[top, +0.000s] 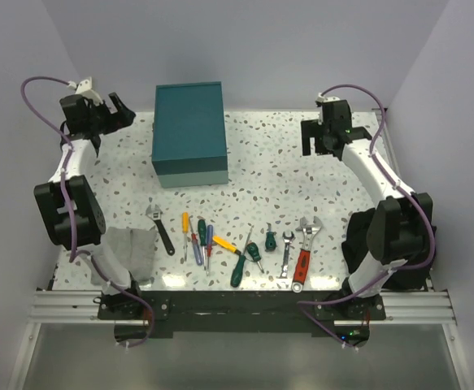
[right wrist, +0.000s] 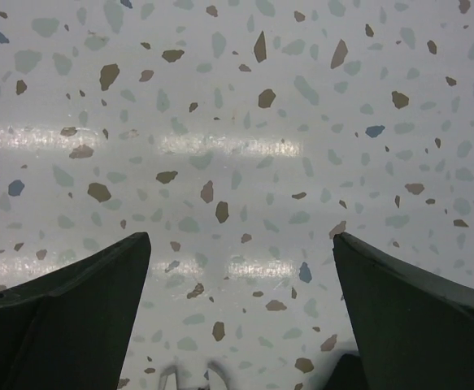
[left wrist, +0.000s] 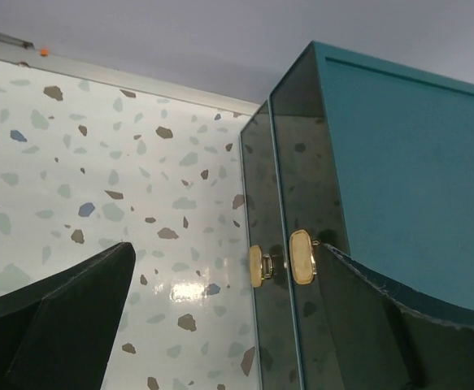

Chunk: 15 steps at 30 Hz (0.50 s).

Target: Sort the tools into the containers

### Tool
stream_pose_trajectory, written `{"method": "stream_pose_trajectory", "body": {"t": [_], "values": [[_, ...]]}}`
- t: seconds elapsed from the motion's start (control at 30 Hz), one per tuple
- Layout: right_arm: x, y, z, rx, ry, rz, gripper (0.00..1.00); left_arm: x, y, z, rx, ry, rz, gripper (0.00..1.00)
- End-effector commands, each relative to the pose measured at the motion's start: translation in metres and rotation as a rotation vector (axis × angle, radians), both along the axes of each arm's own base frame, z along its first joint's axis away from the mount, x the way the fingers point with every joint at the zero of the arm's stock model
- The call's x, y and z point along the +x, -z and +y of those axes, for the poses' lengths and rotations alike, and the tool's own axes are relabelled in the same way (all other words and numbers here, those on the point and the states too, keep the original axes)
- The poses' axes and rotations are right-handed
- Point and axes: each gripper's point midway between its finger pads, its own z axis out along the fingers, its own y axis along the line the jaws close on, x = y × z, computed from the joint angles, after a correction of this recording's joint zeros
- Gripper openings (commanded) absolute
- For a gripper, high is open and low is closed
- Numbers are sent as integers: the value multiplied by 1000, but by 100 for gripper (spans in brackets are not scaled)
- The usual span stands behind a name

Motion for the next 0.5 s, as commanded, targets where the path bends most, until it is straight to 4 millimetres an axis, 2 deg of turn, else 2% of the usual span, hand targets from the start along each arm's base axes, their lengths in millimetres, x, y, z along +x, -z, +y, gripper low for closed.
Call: {"method": "stream_pose_trajectory", "body": {"t": [0.0,0.07,0.1,0.17,0.2,0.23,0.27,0.3,0.33,0.37,0.43,0.47], "values": [[22,-29,31,72,-54,-87,99,17,5,-15,6,70,-32,97],[25,-26,39,66,-93,-70,99,25,12,-15,-4,73,-29,95],[29,-30,42,62,-110,-79,98,28,14,-15,-8,74,-29,93],[32,-30,48,64,-115,-79,93,38,19,-17,-5,87,-44,83],[37,-30,53,85,-110,-79,79,41,20,-18,0,93,-49,79],[38,-26,60,115,-131,-64,70,45,22,-19,5,94,-53,72],[40,-25,66,135,-139,-61,58,50,26,-20,11,102,-56,69],[44,-20,71,153,-130,-54,18,53,27,-27,12,123,-59,65],[44,-18,76,159,-130,-52,5,56,26,-34,19,146,-75,56],[43,-14,86,160,-147,-43,0,59,28,-38,22,163,-79,52],[45,-5,100,166,-169,-28,0,62,28,-53,26,195,-87,39],[46,-3,106,168,-174,-25,0,64,28,-59,27,206,-89,35]]}}
